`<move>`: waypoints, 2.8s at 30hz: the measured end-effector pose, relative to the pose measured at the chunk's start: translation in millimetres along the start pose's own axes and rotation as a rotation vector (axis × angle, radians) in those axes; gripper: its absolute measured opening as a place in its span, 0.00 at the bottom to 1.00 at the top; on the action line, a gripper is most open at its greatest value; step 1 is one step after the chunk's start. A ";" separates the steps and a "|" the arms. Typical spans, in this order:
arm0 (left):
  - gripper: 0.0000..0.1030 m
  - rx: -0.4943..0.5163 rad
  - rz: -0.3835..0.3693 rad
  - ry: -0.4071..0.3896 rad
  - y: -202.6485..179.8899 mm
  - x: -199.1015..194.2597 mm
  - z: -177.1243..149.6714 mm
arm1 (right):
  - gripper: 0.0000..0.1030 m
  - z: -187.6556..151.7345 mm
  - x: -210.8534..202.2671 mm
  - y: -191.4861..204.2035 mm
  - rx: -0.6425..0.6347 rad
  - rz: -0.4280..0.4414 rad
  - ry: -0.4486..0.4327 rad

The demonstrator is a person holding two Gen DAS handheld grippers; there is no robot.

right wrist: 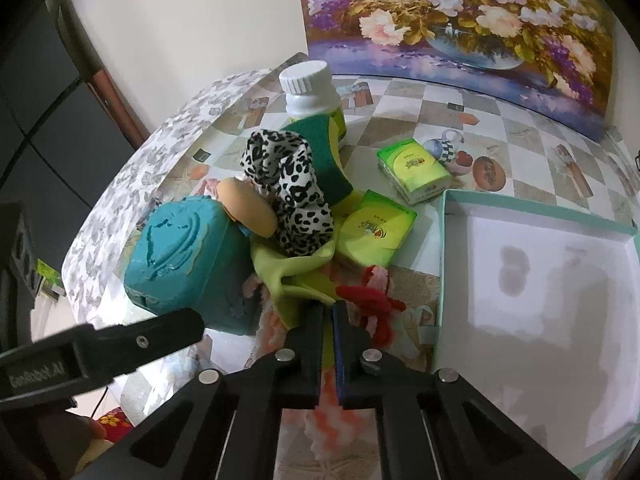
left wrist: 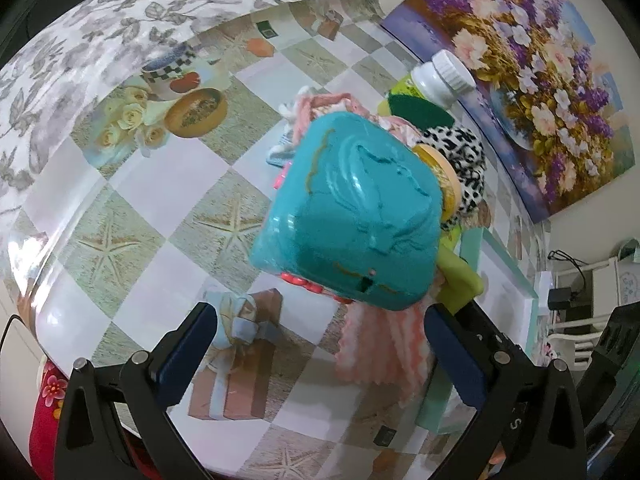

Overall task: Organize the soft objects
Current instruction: 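Reach left gripper to pink knitted towel while right gripper reaches yellow-green cloth, then close left gripper on pink knitted towel while right gripper closes on yellow-green cloth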

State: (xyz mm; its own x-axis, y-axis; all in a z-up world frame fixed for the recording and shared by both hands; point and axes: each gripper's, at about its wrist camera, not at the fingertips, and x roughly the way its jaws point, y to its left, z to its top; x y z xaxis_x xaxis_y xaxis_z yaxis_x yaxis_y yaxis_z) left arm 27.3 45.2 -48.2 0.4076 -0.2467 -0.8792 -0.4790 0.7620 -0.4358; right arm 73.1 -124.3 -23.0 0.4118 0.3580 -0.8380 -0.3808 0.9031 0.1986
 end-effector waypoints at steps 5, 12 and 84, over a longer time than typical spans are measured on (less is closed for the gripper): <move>1.00 0.039 -0.027 0.003 -11.8 2.6 -4.9 | 0.04 0.5 -5.1 -5.9 0.029 0.021 -0.003; 0.84 0.040 -0.124 0.067 -26.9 19.9 -13.7 | 0.04 -1.0 -9.6 -23.4 0.079 0.019 -0.004; 0.30 0.130 -0.033 0.114 -43.0 50.9 -10.4 | 0.07 5.6 19.8 -37.8 0.207 0.089 0.092</move>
State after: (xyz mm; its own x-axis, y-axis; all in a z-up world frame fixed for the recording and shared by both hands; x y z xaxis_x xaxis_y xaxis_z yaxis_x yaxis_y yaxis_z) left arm 60.5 -6.4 -76.1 0.3270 -0.3340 -0.8840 -0.3587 0.8216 -0.4431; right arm 100.3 -150.0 -44.2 0.3028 0.4241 -0.8535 -0.2306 0.9015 0.3661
